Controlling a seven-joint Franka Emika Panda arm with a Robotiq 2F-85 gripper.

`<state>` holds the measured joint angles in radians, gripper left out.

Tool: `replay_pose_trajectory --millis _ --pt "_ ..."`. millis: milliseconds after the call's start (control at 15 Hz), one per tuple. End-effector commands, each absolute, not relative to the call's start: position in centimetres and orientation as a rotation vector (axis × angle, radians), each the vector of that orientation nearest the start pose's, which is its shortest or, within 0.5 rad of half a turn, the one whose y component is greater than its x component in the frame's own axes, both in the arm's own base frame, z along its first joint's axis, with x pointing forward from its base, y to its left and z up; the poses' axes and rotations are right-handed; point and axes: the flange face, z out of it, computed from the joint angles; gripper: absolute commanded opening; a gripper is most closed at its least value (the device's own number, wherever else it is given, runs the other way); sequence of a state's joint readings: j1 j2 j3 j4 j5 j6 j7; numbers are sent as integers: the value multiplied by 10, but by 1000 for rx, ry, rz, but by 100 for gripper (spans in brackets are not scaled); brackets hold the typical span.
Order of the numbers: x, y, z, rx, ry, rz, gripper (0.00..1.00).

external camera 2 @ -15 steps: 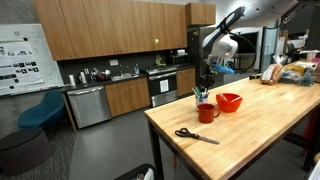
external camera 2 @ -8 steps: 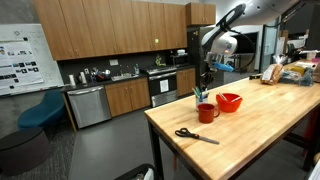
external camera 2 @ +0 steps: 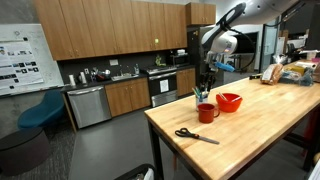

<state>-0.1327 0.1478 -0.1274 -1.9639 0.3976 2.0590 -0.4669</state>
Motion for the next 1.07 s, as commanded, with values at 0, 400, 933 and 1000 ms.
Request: replay_pose_trajectory --millis 0,400,933,1000 --pt "561 -127 407 -2793 -17 -60 91" --pt "562 -126 409 -2792 -25 -76 31" --pt "555 -125 429 -2805 -41 -105 3" --pt "554 -125 432 -2807 -43 -115 3"
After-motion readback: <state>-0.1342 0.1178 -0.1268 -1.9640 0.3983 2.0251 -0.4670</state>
